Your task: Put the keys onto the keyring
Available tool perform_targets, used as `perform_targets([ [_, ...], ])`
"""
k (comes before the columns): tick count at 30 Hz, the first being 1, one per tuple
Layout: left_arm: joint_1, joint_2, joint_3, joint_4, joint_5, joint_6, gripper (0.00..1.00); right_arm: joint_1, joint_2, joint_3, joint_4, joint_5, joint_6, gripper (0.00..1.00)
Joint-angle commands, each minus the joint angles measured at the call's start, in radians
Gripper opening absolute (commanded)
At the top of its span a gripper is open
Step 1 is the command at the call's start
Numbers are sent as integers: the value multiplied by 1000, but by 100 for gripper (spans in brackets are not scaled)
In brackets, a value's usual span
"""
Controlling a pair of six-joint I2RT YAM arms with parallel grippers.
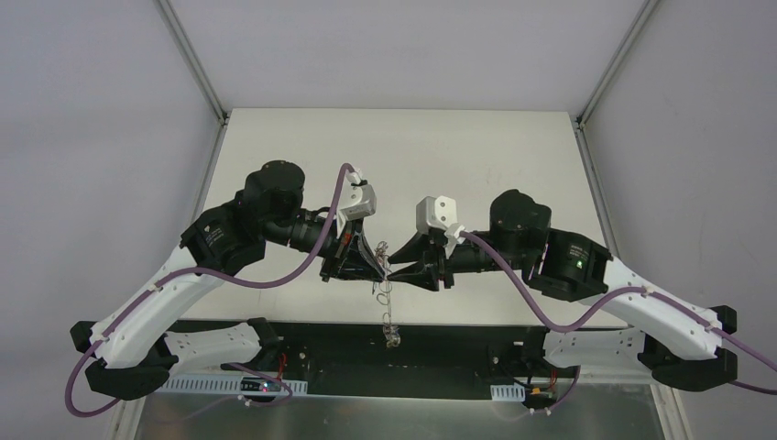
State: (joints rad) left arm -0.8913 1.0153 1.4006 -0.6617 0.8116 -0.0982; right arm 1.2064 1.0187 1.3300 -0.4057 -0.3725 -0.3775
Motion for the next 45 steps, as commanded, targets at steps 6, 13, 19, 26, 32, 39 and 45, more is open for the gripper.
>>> perform_targets([
  [6, -10, -3, 47, 24, 30, 18, 0, 2, 4, 27, 62, -28, 16, 33],
  [13, -11, -7, 51, 21, 26, 24, 0, 2, 25, 22, 68, -23, 26, 33],
  [19, -12, -13, 53, 17, 28, 24, 0, 3, 30, 19, 64, -31, 30, 25],
  [26, -14, -18, 54, 14, 26, 31, 0, 2, 34, 29, 33, -39, 37, 13],
  [32, -12, -26, 52, 11, 17, 37, 0, 2, 50, 51, -11, -62, 40, 0],
  [39, -14, -42, 58, 11, 14, 47, 0, 3, 44, 38, -14, -66, 39, 0],
  [45, -13, -55, 78, 13, -2, 61, 6, 17, -10, -26, 84, -6, 57, 0],
])
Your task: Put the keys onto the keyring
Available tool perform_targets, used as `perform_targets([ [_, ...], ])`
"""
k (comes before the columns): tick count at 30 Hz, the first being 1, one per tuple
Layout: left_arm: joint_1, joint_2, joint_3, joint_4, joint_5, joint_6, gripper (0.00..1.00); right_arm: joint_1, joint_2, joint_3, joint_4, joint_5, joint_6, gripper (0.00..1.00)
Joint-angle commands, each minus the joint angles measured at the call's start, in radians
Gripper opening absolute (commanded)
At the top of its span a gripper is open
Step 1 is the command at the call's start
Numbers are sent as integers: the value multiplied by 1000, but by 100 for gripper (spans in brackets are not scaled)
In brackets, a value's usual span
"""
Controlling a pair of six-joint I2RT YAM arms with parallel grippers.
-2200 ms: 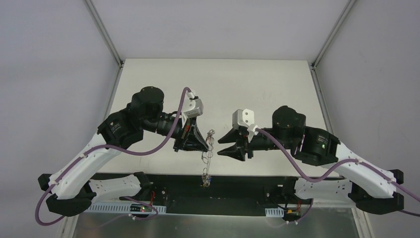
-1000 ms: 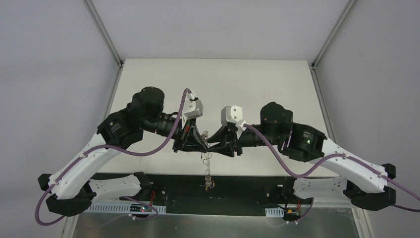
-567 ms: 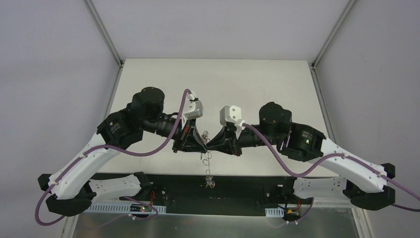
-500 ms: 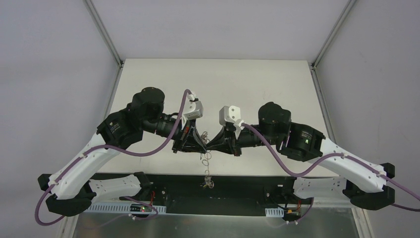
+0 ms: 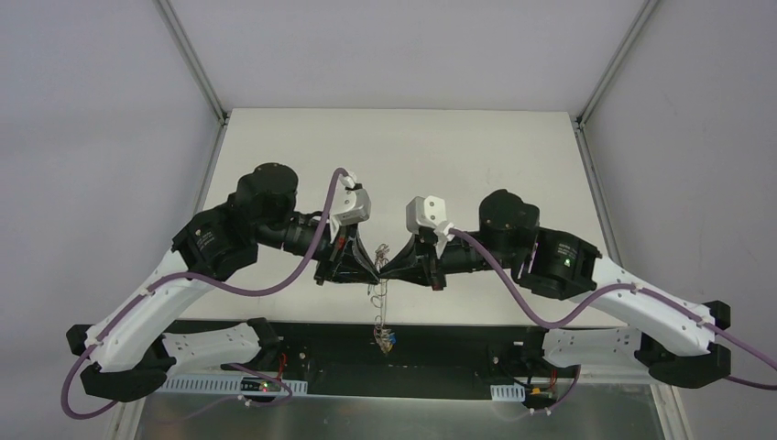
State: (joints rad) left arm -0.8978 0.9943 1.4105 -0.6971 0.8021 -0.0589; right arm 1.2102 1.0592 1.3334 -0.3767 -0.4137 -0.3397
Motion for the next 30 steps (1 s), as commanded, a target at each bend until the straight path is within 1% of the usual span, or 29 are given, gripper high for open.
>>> perform_targets([
  [1, -7, -38, 72, 50, 4, 24, 10, 16, -61, -40, 69, 49, 19, 0],
  [4, -6, -56, 75, 61, -9, 39, 20, 18, -91, -66, 111, 74, 24, 0],
  [6, -7, -70, 70, 76, -28, 46, 25, 18, -114, -83, 135, 89, 28, 0],
  [8, -6, -80, 66, 98, -33, 45, 27, 20, -134, -103, 164, 105, 36, 0],
  [13, -7, -115, -3, 229, -27, 7, 29, 22, -185, -158, 277, 162, 70, 0],
  [22, -6, -161, -125, 430, -91, -41, 33, 26, -260, -268, 518, 238, 123, 0],
  [26, -7, -146, -147, 489, -91, -53, 34, 26, -264, -284, 568, 249, 138, 0],
  [30, -7, -124, -145, 521, -69, -65, 35, 26, -272, -286, 579, 251, 142, 0],
])
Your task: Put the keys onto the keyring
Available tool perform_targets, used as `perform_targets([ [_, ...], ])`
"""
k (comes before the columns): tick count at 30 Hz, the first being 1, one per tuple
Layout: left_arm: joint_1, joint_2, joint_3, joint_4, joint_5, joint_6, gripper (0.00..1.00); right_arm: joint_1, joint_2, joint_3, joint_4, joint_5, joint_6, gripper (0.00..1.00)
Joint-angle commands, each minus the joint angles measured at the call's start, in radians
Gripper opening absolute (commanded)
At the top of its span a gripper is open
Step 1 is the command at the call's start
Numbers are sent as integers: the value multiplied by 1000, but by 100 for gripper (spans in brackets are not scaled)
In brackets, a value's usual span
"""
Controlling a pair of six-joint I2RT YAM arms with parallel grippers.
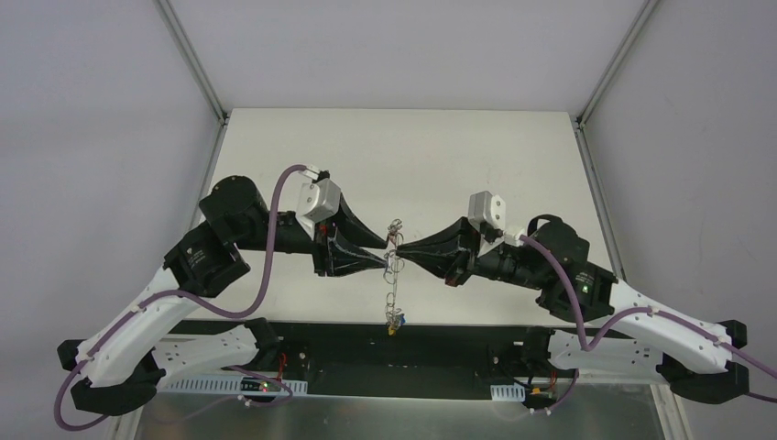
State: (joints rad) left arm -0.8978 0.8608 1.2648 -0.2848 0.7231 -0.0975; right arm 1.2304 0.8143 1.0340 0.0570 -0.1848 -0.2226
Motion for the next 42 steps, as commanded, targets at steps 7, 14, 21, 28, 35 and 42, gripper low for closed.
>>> perform_targets([
  [7, -6, 17, -18, 133, 16, -33, 35, 5, -46, 3, 154, 15, 30, 0],
  [14, -7, 8, -34, 136, 11, -35, 24, 6, -66, -10, 162, 16, 33, 0],
  [21, -8, 13, -26, 137, 7, -33, 22, 6, -62, -6, 153, 5, 33, 0],
  [28, -8, 18, -22, 153, 17, -32, 31, 6, -48, -2, 146, -4, 35, 0],
  [35, -8, 28, -28, 169, 24, -27, 35, 6, -32, 7, 146, -19, 38, 0],
  [42, -7, 21, -38, 171, 48, -21, 15, 6, -29, 11, 148, -21, 38, 0],
])
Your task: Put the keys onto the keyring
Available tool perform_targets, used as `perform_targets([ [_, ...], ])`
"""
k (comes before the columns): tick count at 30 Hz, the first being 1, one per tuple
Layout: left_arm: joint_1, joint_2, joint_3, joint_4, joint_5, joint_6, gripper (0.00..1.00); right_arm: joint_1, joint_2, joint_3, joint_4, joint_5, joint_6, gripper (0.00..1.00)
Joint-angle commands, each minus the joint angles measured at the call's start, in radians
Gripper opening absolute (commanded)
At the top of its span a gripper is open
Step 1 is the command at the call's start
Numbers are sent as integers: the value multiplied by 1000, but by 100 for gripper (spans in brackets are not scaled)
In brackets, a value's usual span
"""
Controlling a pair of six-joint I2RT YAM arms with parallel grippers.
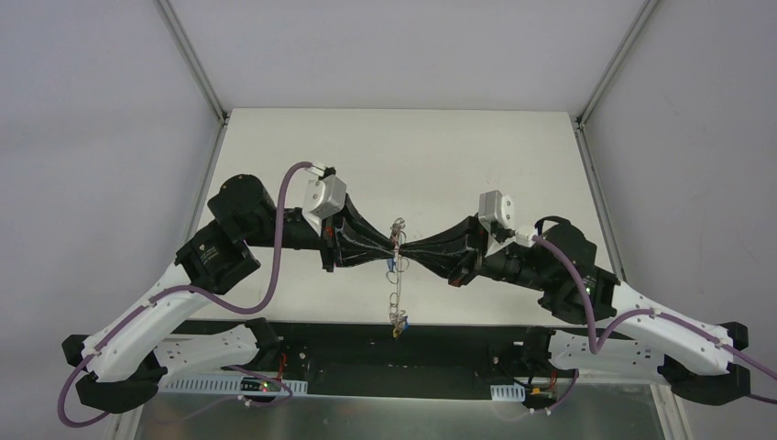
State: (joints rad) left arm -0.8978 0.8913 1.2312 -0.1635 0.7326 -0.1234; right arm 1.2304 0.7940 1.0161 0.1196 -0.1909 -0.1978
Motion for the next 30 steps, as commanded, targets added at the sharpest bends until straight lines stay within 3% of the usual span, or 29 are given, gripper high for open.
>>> perform_targets([
  [1, -8, -14, -9, 48, 35, 6, 15, 6, -10, 30, 86, -13, 12, 0],
  [11, -6, -59, -26, 21, 10, 20, 32, 5, -13, 31, 78, -10, 11, 0],
  [21, -7, -32, -16, 21, 19, 18, 33, 5, 0, 39, 83, -15, 18, 0],
  [23, -6, -25, -13, 21, 22, 18, 31, 5, -1, 41, 83, -15, 18, 0],
  [28, -8, -20, -14, 21, 29, 25, 11, 6, -1, 42, 84, -17, 16, 0],
  [30, -6, -22, -16, 21, 30, 26, 10, 6, 1, 44, 83, -18, 17, 0],
])
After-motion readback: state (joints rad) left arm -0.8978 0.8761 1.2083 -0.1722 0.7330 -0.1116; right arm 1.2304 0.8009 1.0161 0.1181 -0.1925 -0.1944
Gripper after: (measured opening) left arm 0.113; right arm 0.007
